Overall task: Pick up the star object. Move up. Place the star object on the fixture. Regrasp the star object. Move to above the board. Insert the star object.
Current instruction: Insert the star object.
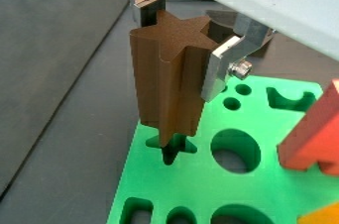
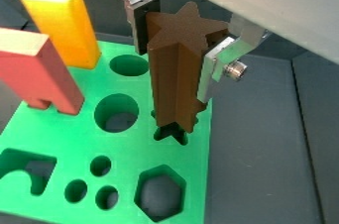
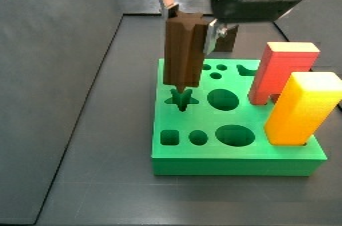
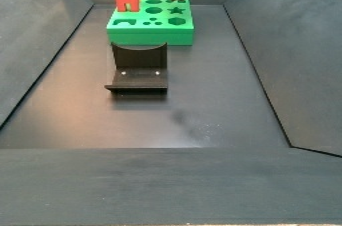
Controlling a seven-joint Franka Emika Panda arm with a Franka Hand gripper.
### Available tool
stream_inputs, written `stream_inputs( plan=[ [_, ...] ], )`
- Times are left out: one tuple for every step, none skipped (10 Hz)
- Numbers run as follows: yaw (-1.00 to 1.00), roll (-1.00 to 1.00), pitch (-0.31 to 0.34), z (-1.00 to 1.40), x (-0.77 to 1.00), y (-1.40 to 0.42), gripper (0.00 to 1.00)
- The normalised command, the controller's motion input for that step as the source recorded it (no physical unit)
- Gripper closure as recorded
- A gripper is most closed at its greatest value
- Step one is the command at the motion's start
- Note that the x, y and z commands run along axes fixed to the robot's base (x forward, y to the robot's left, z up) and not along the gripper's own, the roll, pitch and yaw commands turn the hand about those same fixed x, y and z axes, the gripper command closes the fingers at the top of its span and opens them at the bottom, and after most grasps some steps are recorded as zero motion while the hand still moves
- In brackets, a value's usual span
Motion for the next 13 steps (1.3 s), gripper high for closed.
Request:
stream_inputs(
  plan=[
    [-0.45,-0.12,-0.001,-0.13,0.17,-0.05,1.0],
    [-0.37,-0.11,-0.017,-0.11,0.14,0.0,1.0],
    [-0.23,-0.09,-0.024,-0.14,0.13,-0.01,1.0],
    [-0.21,-0.04,-0.021,-0.19,0.13,0.0,1.0],
    [-0.14,0.0,-0.031,-0.29,0.09,0.0,1.0],
    [-0.12,0.0,-0.05,-0.39,0.09,0.0,1.0],
    [-0.03,0.01,-0.036,-0.34,0.0,0.0,1.0],
    [0.0,0.02,-0.02,-0.24,0.0,0.0,1.0],
    [0.07,0.0,-0.014,-0.16,-0.01,0.0,1.0],
    [0.12,0.0,-0.02,-0.2,0.0,0.0,1.0],
    [0.23,0.0,-0.031,-0.22,-0.04,0.0,1.0],
    [0.31,-0.02,-0.051,-0.21,-0.07,0.0,1.0],
    [0.39,0.0,-0.05,-0.26,0.0,0.0,1.0]
  ],
)
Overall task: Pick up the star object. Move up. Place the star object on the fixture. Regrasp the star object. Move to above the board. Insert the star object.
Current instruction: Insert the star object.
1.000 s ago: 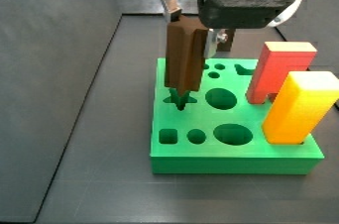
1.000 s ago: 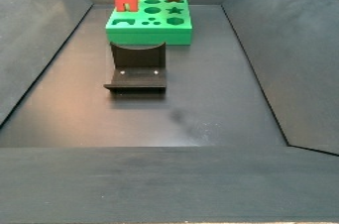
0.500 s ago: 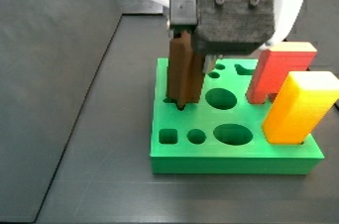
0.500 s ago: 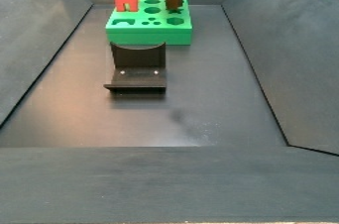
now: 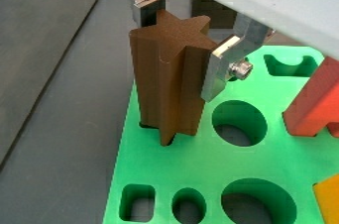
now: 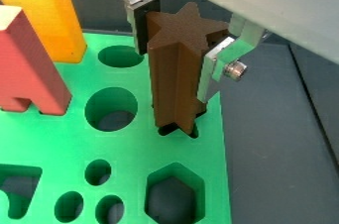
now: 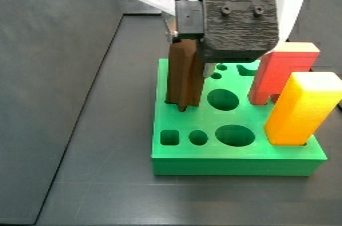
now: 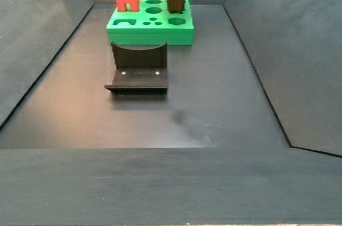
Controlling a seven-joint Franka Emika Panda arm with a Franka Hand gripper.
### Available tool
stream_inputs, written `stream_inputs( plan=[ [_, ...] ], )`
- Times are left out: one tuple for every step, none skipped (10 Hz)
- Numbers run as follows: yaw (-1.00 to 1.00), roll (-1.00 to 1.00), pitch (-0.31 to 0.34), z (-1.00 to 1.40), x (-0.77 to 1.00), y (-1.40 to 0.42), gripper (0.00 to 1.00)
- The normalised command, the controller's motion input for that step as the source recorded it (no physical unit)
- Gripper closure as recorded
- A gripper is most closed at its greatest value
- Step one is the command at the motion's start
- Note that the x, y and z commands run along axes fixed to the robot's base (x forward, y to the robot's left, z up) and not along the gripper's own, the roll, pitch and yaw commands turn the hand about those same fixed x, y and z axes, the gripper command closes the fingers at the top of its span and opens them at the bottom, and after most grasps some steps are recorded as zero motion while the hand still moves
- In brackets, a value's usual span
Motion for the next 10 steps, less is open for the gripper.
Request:
stream_inputs(
  plan=[
    [0.44,-0.01,-0.063,-0.28,0.0,0.0,1.0],
    [0.49,-0.02,-0.063,-0.3,0.0,0.0,1.0],
    [0.51,0.0,-0.056,-0.26,0.0,0.0,1.0],
    [0.42,-0.03,-0.057,-0.17,0.0,0.0,1.0],
    [0.35,-0.03,-0.059,-0.18,0.0,0.06,1.0],
    [0.03,-0.02,-0.004,0.0,0.0,0.01,1.0],
    [0.0,-0.01,0.0,0.0,0.0,0.09,1.0],
    [0.0,-0.03,0.0,-0.01,0.0,0.13,1.0],
    [0.0,-0.02,0.0,-0.02,0.0,0.14,1.0],
    [0.0,-0.01,0.0,0.0,0.0,0.1,1.0]
  ],
)
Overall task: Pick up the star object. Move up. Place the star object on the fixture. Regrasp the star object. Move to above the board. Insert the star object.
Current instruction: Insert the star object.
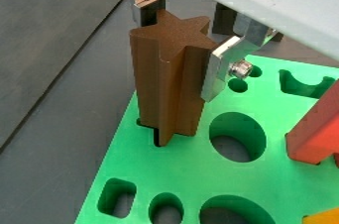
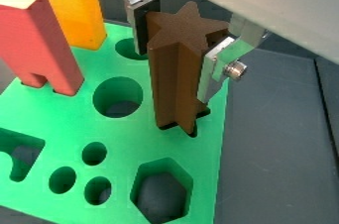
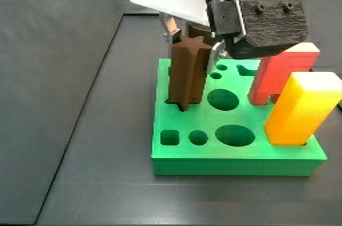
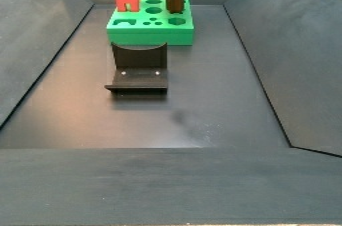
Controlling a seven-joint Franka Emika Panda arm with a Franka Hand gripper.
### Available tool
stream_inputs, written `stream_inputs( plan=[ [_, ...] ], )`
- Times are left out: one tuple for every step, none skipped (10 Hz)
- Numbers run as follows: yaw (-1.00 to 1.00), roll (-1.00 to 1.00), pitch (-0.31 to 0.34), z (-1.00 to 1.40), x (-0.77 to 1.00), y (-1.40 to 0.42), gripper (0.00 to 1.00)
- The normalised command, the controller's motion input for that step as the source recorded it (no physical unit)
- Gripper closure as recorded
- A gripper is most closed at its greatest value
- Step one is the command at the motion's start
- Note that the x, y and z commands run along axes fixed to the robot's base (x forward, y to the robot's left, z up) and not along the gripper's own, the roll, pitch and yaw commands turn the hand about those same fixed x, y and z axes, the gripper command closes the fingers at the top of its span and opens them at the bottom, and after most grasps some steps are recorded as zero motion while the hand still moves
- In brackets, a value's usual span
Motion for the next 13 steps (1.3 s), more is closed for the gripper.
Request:
stream_inputs(
  plan=[
    [0.0,0.0,0.0,-0.05,-0.07,0.1,1.0],
    [0.0,0.0,-0.016,-0.16,-0.14,0.05,1.0],
    [0.07,0.0,-0.039,-0.21,-0.22,0.0,1.0],
    [0.08,0.0,-0.047,-0.17,-0.2,0.0,1.0],
    [0.07,-0.01,-0.051,-0.11,-0.07,-0.07,1.0],
    [0.0,0.0,0.0,0.0,0.0,-0.04,1.0],
    [0.0,0.0,-0.009,-0.03,0.0,-0.11,1.0],
    [0.0,-0.04,-0.029,-0.07,0.07,-0.18,1.0],
    [0.0,-0.08,-0.031,0.0,0.03,-0.09,1.0],
    [0.0,-0.04,-0.007,0.0,0.01,-0.02,1.0],
    [0.0,-0.03,0.0,0.0,0.02,0.0,1.0],
    [0.01,-0.07,-0.026,-0.14,0.15,0.0,1.0],
    [0.02,-0.08,-0.041,-0.2,0.15,0.0,1.0]
  ],
)
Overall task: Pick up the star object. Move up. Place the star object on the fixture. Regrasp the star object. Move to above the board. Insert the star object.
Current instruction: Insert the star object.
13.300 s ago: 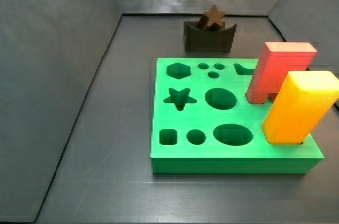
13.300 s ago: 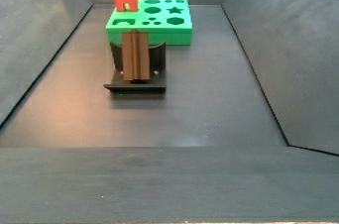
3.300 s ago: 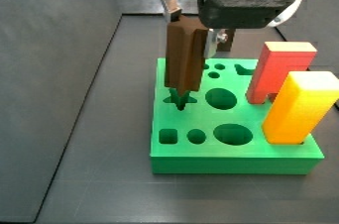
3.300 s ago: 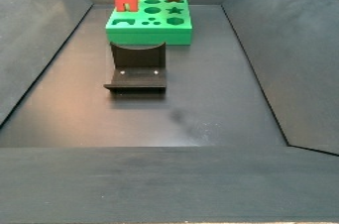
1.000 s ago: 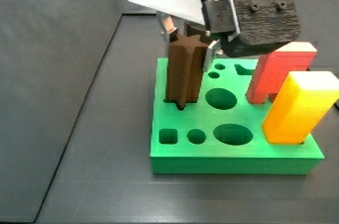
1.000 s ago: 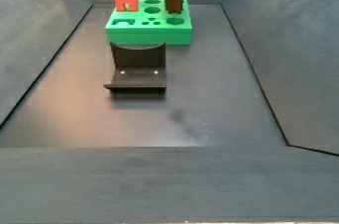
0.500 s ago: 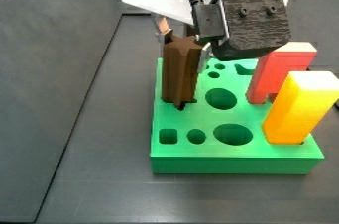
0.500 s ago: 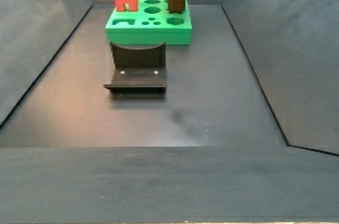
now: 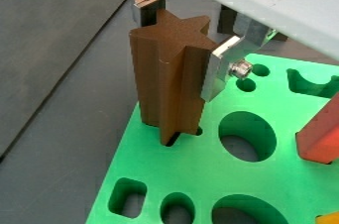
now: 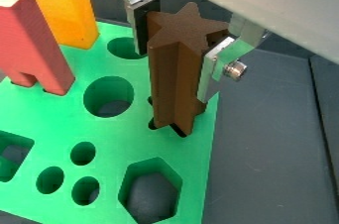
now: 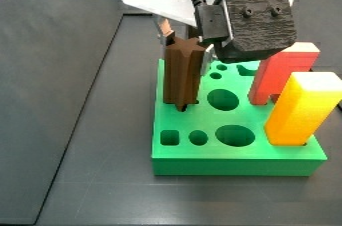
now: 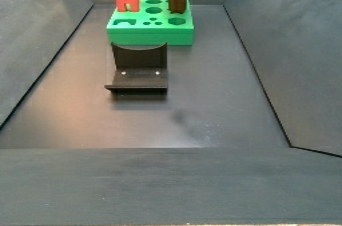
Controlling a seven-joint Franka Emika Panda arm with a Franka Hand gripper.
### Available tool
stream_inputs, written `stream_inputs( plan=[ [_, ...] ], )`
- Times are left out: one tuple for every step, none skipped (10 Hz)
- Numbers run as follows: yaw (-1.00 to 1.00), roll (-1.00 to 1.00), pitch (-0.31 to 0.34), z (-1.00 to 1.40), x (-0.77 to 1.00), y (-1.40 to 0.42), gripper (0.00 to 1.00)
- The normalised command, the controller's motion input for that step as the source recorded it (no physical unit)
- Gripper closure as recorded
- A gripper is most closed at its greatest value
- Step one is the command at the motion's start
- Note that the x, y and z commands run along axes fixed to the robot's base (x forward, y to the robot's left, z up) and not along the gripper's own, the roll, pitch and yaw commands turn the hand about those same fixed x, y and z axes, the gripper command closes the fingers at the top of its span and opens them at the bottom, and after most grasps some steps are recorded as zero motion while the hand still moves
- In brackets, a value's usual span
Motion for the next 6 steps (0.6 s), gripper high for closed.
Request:
stream_inputs(
  plan=[
    [0.01,-0.07,-0.056,-0.19,0.15,-0.07,1.0],
    [0.0,-0.04,-0.044,-0.13,0.06,-0.11,1.0],
    [0.0,-0.09,-0.076,-0.15,0.11,-0.08,1.0],
    [-0.03,-0.05,-0.073,-0.16,0.04,-0.05,1.0],
    [0.04,0.0,-0.13,-0.96,0.04,0.0,1.0],
    [0.0,0.0,-0.073,-1.0,0.0,0.0,1.0]
  ],
)
